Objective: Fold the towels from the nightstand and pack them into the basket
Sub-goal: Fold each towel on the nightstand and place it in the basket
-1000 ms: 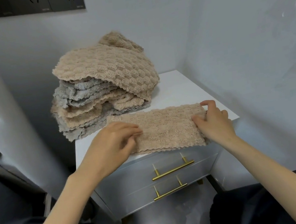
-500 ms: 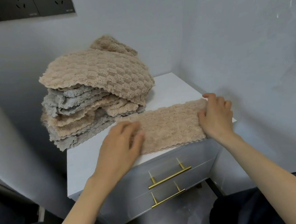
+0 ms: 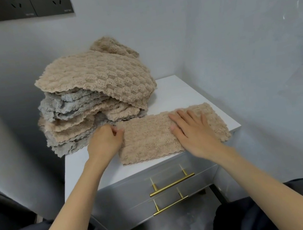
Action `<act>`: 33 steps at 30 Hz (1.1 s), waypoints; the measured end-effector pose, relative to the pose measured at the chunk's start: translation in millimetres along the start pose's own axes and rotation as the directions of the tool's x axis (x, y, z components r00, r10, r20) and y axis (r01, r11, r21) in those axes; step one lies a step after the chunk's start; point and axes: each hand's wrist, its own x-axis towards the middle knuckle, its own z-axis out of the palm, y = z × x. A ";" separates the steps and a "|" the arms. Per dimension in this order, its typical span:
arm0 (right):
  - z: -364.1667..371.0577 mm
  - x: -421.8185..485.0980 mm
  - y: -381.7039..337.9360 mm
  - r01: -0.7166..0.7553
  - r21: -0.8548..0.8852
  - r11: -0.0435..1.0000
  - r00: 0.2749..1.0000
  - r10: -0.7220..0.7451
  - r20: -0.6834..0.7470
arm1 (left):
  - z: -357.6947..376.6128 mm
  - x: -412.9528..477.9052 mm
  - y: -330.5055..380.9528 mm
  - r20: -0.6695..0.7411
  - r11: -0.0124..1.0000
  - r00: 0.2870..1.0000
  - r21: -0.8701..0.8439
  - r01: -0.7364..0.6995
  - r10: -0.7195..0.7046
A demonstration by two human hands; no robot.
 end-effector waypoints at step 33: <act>3.9 5.6 14.7 -0.195 -0.063 0.979 0.981 0.196 0.001 | 50.7 -22.9 37.3 0.164 0.916 0.960 0.297 -0.269 0.229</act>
